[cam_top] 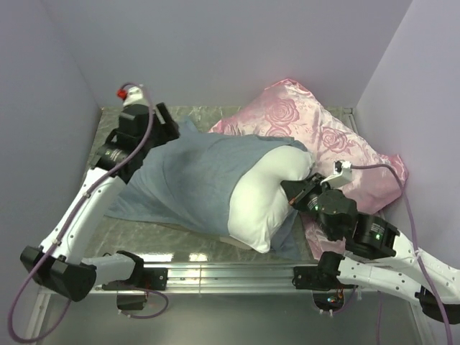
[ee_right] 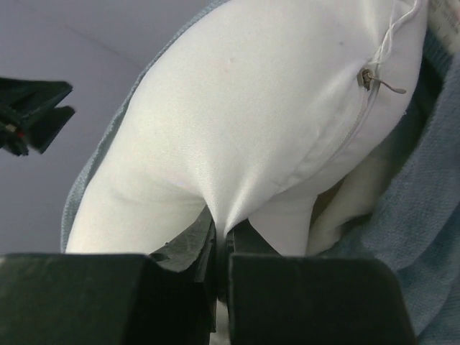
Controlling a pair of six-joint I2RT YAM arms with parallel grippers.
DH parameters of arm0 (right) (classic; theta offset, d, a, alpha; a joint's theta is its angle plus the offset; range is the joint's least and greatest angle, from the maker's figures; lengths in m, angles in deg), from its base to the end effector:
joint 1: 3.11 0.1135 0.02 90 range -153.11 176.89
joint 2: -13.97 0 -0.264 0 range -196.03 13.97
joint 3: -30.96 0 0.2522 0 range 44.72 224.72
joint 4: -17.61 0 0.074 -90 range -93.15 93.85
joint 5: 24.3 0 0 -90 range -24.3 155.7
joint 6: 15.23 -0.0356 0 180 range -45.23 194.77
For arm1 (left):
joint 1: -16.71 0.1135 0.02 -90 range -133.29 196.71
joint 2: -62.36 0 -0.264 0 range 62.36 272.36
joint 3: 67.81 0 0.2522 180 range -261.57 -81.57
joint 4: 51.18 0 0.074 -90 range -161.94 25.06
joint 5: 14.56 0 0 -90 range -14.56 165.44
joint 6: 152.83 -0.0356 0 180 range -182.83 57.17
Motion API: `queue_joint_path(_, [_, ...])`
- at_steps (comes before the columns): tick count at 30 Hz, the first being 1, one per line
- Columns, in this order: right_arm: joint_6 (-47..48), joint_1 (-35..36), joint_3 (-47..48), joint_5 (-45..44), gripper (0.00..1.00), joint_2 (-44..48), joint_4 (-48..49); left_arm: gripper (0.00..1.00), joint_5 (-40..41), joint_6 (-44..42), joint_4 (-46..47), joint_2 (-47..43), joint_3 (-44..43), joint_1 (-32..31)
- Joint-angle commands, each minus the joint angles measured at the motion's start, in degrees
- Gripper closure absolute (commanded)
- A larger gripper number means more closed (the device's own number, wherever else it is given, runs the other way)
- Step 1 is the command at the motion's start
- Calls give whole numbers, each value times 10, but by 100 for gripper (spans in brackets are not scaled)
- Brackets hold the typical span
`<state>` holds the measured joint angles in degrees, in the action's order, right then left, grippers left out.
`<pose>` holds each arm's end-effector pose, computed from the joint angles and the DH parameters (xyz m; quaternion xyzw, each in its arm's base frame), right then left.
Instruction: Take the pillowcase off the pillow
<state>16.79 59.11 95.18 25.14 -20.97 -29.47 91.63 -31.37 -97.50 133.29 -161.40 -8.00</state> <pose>0.0763 0.0952 0.3572 0.1760 0.7649 0.3395 0.5183 0.2454 -0.1020 0.4168 -0.1257 0.8227 -0.1510 0.5334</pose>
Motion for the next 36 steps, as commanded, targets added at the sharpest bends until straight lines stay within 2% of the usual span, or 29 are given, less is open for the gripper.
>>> queue_joint_path(1, [83, -33, 75, -5, 100, -7, -1, 25, -84, 23, 13, -29, 82, 71])
queue_joint_path(2, [94, -37, 104, -1, 100, -18, -1, 25, -138, 30, 28, -43, 101, 77])
queue_joint_path(5, [133, -43, 172, 1, 100, -74, -5, 25, -221, 40, 85, -119, 165, 80])
queue_joint_path(9, [177, -53, 284, 18, 100, -151, -10, 24, -269, 37, 111, -227, 204, 79])
queue_joint_path(11, [203, -53, 381, 20, 100, -201, -19, 23, -249, 30, 105, -252, 212, 80])
queue_joint_path(12, [227, -53, 414, 26, 100, -231, -24, 22, -211, 30, 95, -263, 209, 79])
queue_joint_path(16, [269, -54, 588, 13, 100, -298, -67, 21, -117, 35, 30, -227, 180, 80])
queue_joint_path(17, [278, -57, 645, 14, 100, -309, -75, 21, -108, 40, 15, -215, 177, 80])
queue_joint_path(20, [291, -57, 712, 19, 100, -336, -104, 21, -135, 52, 39, -179, 194, 85])
queue_joint_path(24, [303, -63, 708, 24, 100, -337, -92, 20, -224, 88, 110, -160, 247, 127])
queue_joint_path(30, [304, -66, 699, 38, 100, -328, -86, 20, -403, 141, 287, -168, 342, 133])
queue_joint_path(34, [299, -65, 703, 48, 100, -328, -90, 18, -452, 170, 369, -173, 368, 133])
queue_joint_path(36, [299, -66, 710, 47, 100, -328, -95, 19, -466, 182, 381, -167, 368, 133])
